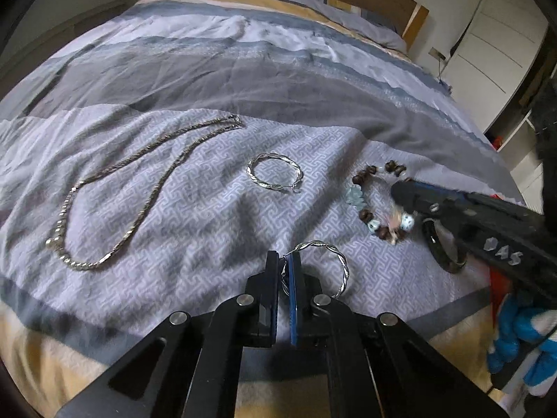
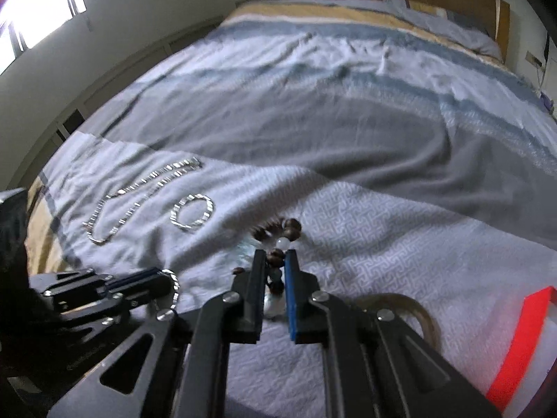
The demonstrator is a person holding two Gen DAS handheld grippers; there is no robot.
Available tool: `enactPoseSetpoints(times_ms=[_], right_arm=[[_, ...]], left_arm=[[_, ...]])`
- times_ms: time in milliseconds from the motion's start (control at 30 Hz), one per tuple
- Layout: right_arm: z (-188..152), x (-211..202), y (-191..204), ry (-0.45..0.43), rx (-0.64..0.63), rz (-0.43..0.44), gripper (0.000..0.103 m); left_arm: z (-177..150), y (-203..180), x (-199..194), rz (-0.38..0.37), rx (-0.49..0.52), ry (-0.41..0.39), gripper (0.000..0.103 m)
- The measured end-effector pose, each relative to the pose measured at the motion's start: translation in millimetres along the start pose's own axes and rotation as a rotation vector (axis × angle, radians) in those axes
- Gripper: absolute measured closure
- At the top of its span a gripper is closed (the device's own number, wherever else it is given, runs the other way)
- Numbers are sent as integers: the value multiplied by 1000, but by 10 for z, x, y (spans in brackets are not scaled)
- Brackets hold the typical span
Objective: Organize jewelry
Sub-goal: 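Grasp the twisted silver bangle with the left tool while the right tool grasps the beaded bracelet, then carry the twisted bangle and beaded bracelet toward the red box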
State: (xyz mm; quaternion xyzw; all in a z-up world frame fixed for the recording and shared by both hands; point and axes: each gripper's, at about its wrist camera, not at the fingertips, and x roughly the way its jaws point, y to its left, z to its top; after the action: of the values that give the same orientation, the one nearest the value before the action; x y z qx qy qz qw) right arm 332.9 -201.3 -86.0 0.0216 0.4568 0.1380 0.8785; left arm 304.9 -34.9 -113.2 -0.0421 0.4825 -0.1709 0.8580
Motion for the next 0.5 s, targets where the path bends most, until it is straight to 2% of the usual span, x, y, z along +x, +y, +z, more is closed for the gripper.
enactPoseSetpoints(times_ms=[233,500], right_arm=[[29,-520,177,-73,-1,25,94],[-201,-1306,413,-145,-23,25,94]], left_arm=[[-31,-88,-418,30,21,-42,99],[-173,-231,-1145,44,50,-106,99]])
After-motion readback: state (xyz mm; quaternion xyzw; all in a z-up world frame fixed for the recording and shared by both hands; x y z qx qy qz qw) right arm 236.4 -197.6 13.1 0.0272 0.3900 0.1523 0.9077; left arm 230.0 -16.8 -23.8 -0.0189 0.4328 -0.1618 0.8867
